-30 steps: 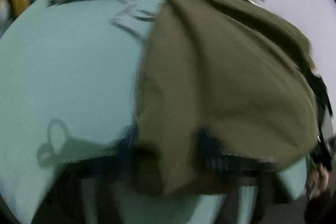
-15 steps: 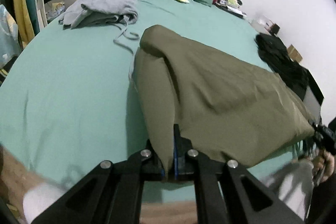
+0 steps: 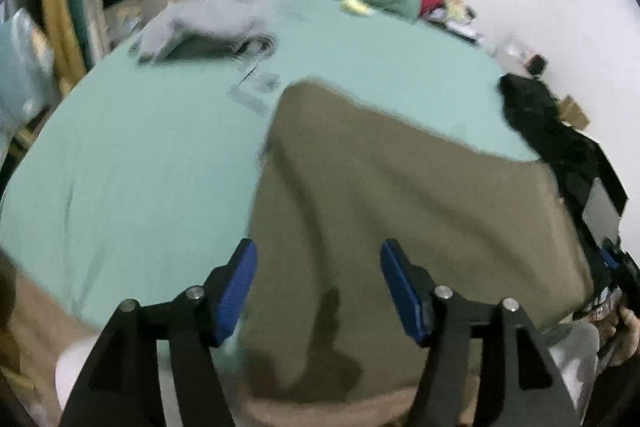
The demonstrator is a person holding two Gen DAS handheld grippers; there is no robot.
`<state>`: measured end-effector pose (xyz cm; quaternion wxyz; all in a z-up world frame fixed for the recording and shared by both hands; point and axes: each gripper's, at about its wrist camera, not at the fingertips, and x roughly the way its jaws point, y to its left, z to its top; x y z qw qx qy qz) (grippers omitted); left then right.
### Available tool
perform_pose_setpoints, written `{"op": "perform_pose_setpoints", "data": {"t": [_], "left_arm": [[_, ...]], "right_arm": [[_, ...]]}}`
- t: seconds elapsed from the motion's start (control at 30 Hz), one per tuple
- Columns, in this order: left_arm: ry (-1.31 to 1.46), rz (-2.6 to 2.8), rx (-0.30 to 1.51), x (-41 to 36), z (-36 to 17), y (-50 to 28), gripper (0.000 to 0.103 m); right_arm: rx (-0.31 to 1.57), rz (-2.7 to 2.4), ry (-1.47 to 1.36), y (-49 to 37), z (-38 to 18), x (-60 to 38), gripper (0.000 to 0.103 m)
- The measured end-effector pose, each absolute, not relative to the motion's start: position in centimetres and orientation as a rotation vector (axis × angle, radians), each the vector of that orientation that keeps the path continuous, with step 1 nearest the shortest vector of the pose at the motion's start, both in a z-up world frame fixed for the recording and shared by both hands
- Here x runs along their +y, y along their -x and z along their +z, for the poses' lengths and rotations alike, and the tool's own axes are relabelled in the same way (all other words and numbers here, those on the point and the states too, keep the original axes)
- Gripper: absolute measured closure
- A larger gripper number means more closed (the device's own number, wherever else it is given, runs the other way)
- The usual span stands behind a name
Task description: Fold large clothes
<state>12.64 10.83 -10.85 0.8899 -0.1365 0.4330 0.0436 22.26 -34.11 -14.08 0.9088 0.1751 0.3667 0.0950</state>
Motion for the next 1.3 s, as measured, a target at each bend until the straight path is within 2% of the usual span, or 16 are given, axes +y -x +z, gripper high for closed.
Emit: {"op": "perform_pose_setpoints", "data": {"t": [0.17, 0.3, 0.63, 0.8, 1.0, 1.07, 1.3], "left_arm": [[0.245, -0.051, 0.926, 6.1, -11.9, -18.3, 0.038], [0.207, -0.124, 0.994, 2.0, -15.5, -22.9, 0.038], [0.155, -0.045, 0.973, 1.8, -22.0, -31.1, 0.035], [0.092, -0.008, 0.914, 1.4, -22.6, -31.5, 0.034], [0.116, 0.015, 0.925, 1.5, -21.9, -30.8, 0.034], [0.162, 0.023, 0.934, 1.6, -21.0, -29.6, 0.034], [0.220, -0.077, 0.870, -0.9, -18.1, -24.8, 0.034]], "right_arm": [[0.839, 0.437, -0.189, -27.5, -15.3, -23.3, 0.055], [0.954, 0.431, -0.041, -31.2, -19.6, -16.9, 0.055], [0.991, 0.378, -0.014, -36.9, -24.6, -15.7, 0.053], [0.972, 0.353, 0.008, -40.2, -25.7, -14.6, 0.051], [0.973, 0.337, 0.008, -39.8, -25.1, -14.5, 0.050], [0.970, 0.303, 0.012, -38.8, -24.4, -14.6, 0.042], [0.959, 0.265, -0.047, -34.8, -22.4, -16.5, 0.030]]}}
